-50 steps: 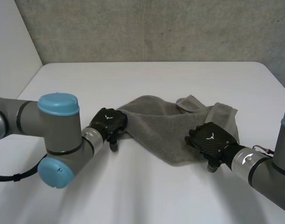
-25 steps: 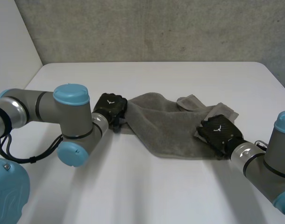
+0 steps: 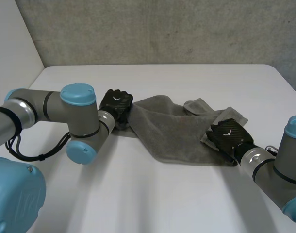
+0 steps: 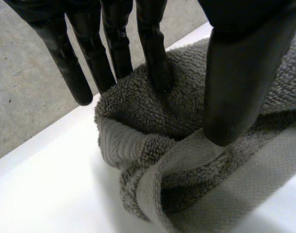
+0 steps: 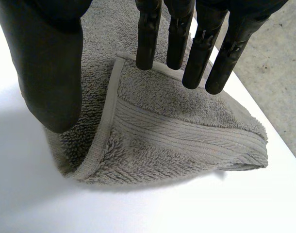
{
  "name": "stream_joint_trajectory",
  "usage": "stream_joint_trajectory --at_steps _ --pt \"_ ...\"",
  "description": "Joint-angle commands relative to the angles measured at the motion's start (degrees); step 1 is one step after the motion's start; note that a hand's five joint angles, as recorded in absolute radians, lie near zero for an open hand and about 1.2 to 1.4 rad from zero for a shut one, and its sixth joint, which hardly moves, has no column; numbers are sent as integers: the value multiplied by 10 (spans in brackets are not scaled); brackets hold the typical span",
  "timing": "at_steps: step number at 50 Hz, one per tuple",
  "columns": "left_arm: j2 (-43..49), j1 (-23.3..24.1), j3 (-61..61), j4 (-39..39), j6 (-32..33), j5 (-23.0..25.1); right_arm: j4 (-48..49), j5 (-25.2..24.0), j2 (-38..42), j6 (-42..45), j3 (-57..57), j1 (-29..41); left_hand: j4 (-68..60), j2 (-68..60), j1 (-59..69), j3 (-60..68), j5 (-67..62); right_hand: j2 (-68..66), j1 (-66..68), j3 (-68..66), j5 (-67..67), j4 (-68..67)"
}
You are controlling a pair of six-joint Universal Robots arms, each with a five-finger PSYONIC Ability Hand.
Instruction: Fold the towel.
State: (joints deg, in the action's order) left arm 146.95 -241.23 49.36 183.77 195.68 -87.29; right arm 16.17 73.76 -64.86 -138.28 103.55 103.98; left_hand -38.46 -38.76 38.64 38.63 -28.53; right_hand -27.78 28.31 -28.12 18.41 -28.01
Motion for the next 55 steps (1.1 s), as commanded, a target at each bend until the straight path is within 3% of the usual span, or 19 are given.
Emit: stream_joint_trajectory --at_steps 1,11,22,30,40,49,55 --pt "15 -2 -18 -4 1 5 1 2 0 0 1 0 -9 -6 7 7 -8 -3 -2 0 -3 -1" --pt "13 -3 -8 -13 1 3 1 3 0 0 0 -1 3 6 -5 -5 4 -1 -4 2 -5 1" --pt "-19 -8 36 -76 -1 -4 1 9 1 0 1 -8 5 8 -7 -7 6 0 -6 4 -7 3" --pt "-38 -10 68 -54 0 -11 1 10 1 0 0 -10 7 10 -8 -8 7 0 -6 4 -7 3" --pt "-16 -18 45 35 0 -13 1 10 1 0 5 -9 0 3 -2 -2 1 -1 -4 2 -5 1" --pt "8 -18 17 33 0 -9 2 10 6 -1 1 -9 -22 -19 20 20 -21 -6 1 -3 0 -4" --pt "13 -18 16 31 1 -6 10 6 13 3 1 -9 -133 -130 131 131 -132 -8 3 -5 2 -6"
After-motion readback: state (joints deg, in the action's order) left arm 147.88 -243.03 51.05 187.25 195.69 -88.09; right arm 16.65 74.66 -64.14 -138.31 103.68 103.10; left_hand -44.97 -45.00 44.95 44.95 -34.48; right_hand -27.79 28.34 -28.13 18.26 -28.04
